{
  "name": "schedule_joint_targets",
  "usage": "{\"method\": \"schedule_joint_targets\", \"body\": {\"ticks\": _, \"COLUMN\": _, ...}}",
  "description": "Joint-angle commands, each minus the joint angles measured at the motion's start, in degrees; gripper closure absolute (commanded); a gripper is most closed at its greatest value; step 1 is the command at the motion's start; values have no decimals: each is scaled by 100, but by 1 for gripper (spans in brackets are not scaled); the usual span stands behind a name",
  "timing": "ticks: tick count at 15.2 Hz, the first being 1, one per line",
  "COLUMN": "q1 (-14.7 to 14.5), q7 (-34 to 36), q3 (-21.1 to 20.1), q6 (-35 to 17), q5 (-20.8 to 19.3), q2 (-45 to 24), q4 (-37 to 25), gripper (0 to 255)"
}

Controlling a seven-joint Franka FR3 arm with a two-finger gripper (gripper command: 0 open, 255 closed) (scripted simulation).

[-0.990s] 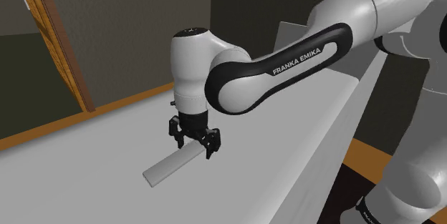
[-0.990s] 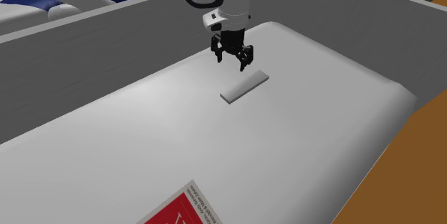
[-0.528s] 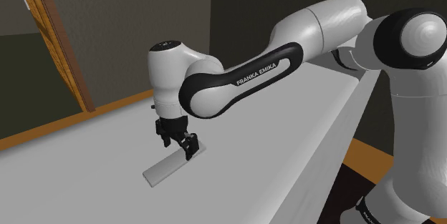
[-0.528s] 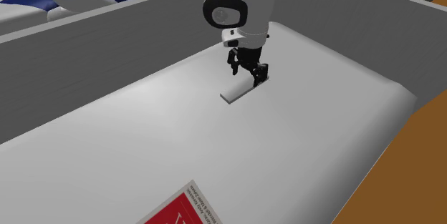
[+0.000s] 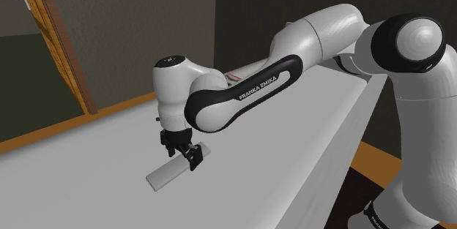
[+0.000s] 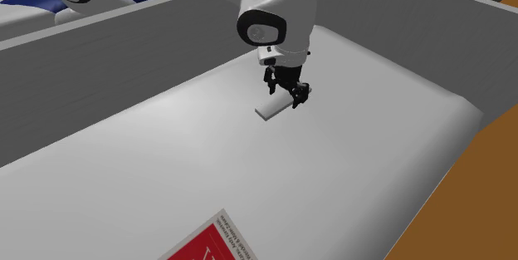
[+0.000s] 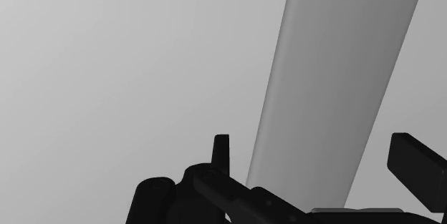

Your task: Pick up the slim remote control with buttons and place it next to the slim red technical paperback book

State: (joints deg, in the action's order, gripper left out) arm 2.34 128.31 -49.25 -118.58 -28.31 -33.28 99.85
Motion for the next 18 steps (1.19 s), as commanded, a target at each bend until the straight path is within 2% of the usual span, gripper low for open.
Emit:
{"method": "schedule_joint_targets", "body": {"ticks": 1, "q1": -3, "q7": 5, "q3": 4, "q6": -10, "q5": -6, "q2": -5, "q4": 5, "gripper": 0}}
{"method": "schedule_joint_targets", "body": {"ticks": 5, "q1": -3, "q7": 4, "q3": 3, "q6": -9, "q5": -5, "q2": -5, "q4": 5, "gripper": 0}}
{"method": "schedule_joint_targets", "body": {"ticks": 6, "q1": -3, "q7": 4, "q3": 3, "q6": -9, "q5": -5, "q2": -5, "q4": 5, "gripper": 255}}
{"method": "schedule_joint_targets", "body": {"ticks": 15, "q1": -3, "q7": 5, "q3": 4, "q6": -10, "q5": -6, "q2": -5, "q4": 5, "gripper": 255}}
{"method": "schedule_joint_targets", "body": {"ticks": 18, "q1": 45, "q7": -56, "q3": -77, "q6": 152, "q5": 98, "q2": 108, "q4": -71, "gripper": 255}}
